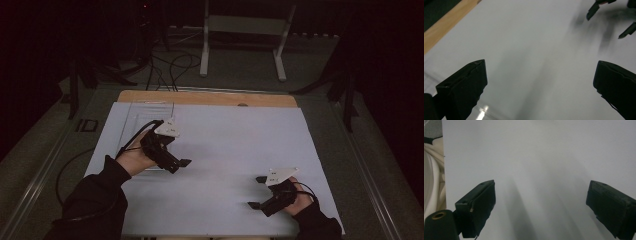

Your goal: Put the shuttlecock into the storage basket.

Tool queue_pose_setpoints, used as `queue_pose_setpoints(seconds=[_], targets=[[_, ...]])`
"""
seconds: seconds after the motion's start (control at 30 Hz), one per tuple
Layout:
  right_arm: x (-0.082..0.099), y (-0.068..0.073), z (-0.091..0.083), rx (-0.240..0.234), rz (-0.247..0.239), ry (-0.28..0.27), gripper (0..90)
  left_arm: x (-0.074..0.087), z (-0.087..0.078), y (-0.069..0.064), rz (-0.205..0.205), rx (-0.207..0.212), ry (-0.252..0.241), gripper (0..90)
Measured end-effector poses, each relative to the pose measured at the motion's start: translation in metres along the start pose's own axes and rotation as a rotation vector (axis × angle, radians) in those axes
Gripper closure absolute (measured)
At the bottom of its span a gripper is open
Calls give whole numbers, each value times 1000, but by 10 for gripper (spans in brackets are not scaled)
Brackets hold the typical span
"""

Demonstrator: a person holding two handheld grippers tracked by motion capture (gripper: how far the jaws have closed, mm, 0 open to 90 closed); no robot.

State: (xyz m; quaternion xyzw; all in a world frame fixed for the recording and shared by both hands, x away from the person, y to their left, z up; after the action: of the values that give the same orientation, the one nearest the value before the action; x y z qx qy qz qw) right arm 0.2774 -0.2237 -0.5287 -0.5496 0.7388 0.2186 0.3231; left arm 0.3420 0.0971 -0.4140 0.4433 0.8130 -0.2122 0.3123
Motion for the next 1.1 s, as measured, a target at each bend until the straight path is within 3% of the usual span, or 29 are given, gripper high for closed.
queue_pose_setpoints(seconds=[0.23,0.4,0.77,1.1], targets=[[-1,1,-1,0,-2,-5,91,-1,12,-16,72,-3,-8,0],[-1,1,-1,0,-5,-4,92,-1,18,-23,75,5,-8,0],[-1,2,-1,1,-6,-5,92,7,33,-38,78,89,1,0],[0,3,-1,0,-9,-5,91,23,49,-48,78,151,62,0]])
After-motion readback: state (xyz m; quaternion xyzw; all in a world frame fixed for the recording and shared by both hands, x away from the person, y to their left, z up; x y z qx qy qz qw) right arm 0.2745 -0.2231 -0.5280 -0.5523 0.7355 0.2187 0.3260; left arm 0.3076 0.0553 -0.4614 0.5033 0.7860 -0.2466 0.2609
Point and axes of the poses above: each handheld gripper's, and its own axes: z roughly forward along the jaws, x roughly out of its underside, y roughly to its left, the point moved 4 cm from there along z, roughly forward along the jaws, and after that the axes turned 9 degrees about -z, right-handed, at the moved point
